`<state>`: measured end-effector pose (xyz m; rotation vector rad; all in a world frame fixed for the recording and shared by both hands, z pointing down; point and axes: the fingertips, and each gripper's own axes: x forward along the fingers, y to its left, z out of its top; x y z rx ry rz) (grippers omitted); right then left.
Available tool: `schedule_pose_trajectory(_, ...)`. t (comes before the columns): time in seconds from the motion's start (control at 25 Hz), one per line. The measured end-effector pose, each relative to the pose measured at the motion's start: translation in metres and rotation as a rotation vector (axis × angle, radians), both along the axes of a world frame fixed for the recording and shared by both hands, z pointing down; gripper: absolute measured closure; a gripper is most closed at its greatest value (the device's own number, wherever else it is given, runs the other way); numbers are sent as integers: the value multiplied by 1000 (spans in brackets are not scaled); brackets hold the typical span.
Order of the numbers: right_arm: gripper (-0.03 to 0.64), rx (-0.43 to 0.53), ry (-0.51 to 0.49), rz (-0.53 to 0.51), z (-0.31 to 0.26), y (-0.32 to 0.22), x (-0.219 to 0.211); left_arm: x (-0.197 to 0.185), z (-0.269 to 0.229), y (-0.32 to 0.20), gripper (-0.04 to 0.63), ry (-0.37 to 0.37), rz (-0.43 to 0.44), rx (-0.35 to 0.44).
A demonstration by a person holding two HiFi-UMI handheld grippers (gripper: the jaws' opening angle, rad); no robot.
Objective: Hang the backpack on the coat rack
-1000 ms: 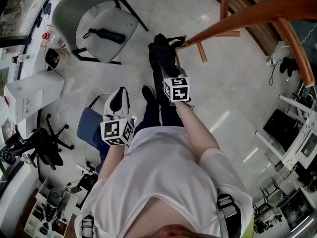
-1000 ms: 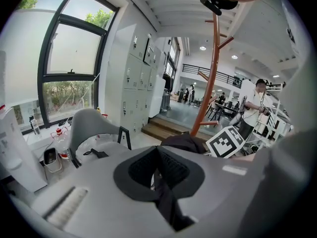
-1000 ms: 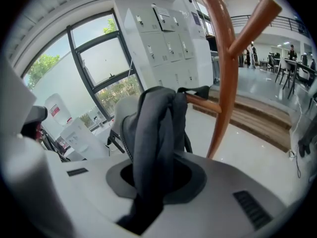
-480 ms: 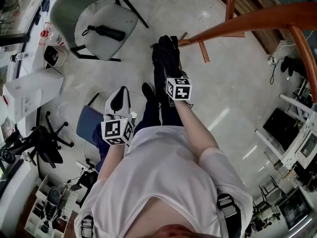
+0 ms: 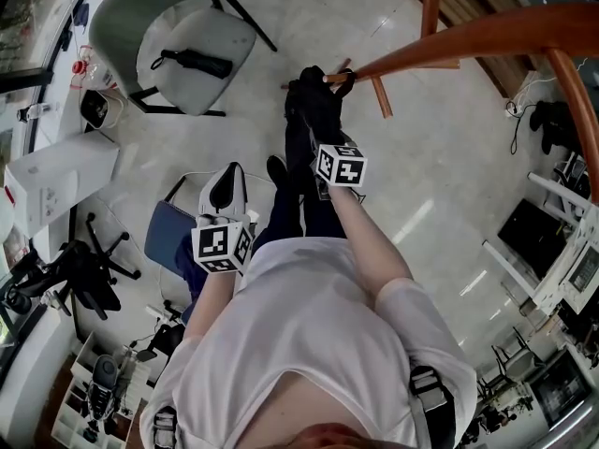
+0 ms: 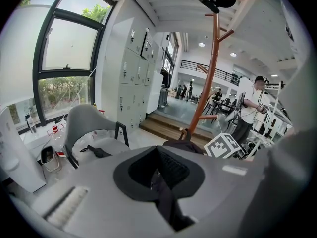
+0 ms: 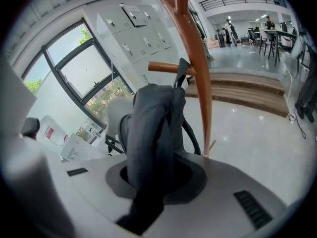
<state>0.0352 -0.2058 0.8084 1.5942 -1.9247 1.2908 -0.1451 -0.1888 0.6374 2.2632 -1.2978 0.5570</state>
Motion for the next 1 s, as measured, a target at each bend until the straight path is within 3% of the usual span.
schedule_pose_trajectory(0.4,541,-148,-38,110,40,11,23,-1,10,4,584,-22,3,-18)
schedule_pose_trajectory(1.0,531,-328,144,13,74,8,41,6,14,5,584,-42,11,-34)
